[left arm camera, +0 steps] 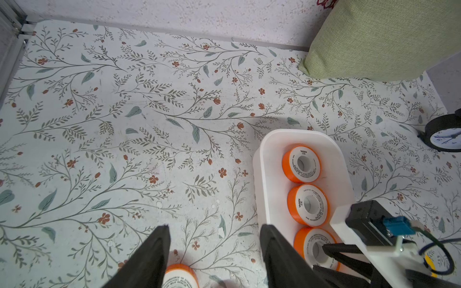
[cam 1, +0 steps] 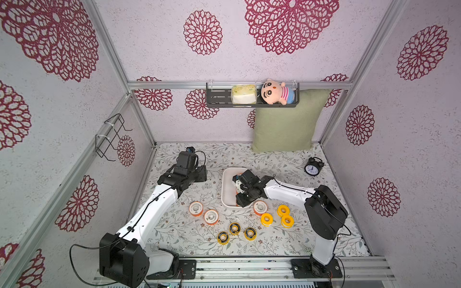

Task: Put the sealing tape into the storage box
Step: Place the sealing tape in the storage box.

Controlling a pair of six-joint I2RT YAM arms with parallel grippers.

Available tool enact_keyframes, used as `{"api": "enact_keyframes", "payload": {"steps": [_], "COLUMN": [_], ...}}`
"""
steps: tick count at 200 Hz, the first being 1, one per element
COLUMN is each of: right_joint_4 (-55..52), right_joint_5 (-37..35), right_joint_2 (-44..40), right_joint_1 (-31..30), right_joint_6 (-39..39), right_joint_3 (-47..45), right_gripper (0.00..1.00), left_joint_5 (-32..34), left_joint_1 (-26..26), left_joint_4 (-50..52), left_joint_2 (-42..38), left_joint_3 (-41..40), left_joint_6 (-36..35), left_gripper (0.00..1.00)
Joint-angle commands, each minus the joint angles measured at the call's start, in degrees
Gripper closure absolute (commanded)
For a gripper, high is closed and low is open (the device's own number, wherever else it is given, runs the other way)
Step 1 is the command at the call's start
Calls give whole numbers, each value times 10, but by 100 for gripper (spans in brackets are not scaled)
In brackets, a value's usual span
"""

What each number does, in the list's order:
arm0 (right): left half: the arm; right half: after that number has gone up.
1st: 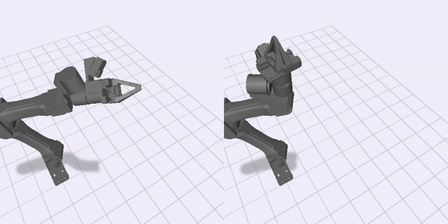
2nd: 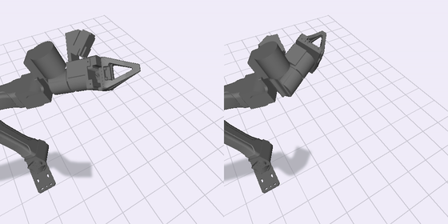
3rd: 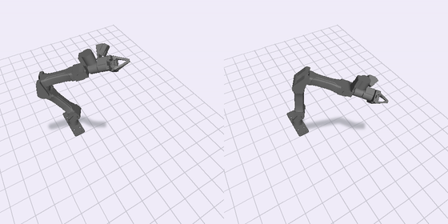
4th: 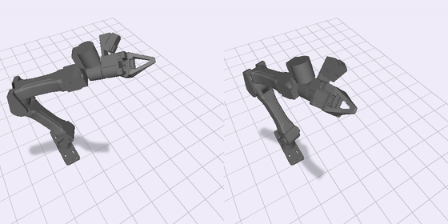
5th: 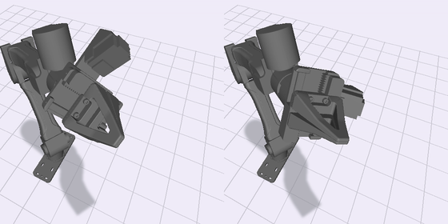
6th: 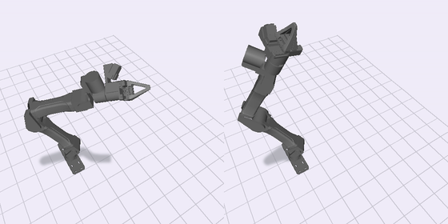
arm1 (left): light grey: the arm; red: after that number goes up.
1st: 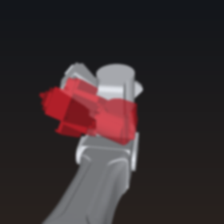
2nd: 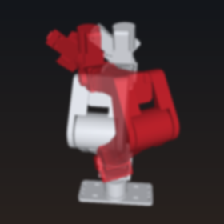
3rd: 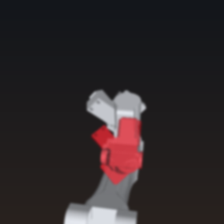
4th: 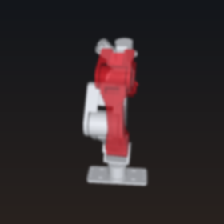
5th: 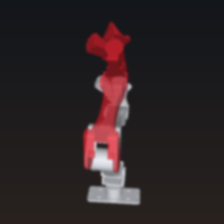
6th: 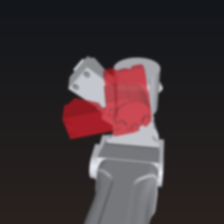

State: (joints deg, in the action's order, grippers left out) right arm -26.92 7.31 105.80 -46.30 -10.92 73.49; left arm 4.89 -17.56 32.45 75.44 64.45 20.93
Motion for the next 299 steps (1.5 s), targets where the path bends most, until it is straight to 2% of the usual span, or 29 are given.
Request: {"api": "enact_keyframes", "payload": {"steps": [1, 38, 56, 93, 116, 245, 278, 299], "right_joint_4": [7, 38, 42, 47, 45, 11, 14, 50], "right_joint_5": [1, 44, 48, 61, 66, 20, 22, 49], "right_joint_2": [-18, -2, 17, 60, 78, 84, 73, 46], "right_joint_1": [-3, -3, -3, -3, -3, -2, -2, 0], "right_joint_6": [9, 9, 6, 1, -2, 1, 0, -4], "right_joint_3": [23, 45, 59, 85, 91, 83, 82, 67], "right_gripper": [57, 60, 65, 84, 88, 84, 83, 80], "left_joint_5": [4, 4, 5, 8, 10, 13, 14, 14], "left_joint_1": [3, 3, 3, 3, 3, 3, 3, 3], "left_joint_4": [4, 5, 5, 6, 7, 7, 8, 8], "left_joint_2": [-5, -5, -6, -6, -7, -7, -9, -11], "left_joint_3": [-2, -2, -2, -2, -2, -4, -4, -4], "left_joint_6": [-10, -10, -10, -11, -12, -12, -12, -11], "left_gripper": [35, 35, 35, 35, 35, 35, 35, 35]}}
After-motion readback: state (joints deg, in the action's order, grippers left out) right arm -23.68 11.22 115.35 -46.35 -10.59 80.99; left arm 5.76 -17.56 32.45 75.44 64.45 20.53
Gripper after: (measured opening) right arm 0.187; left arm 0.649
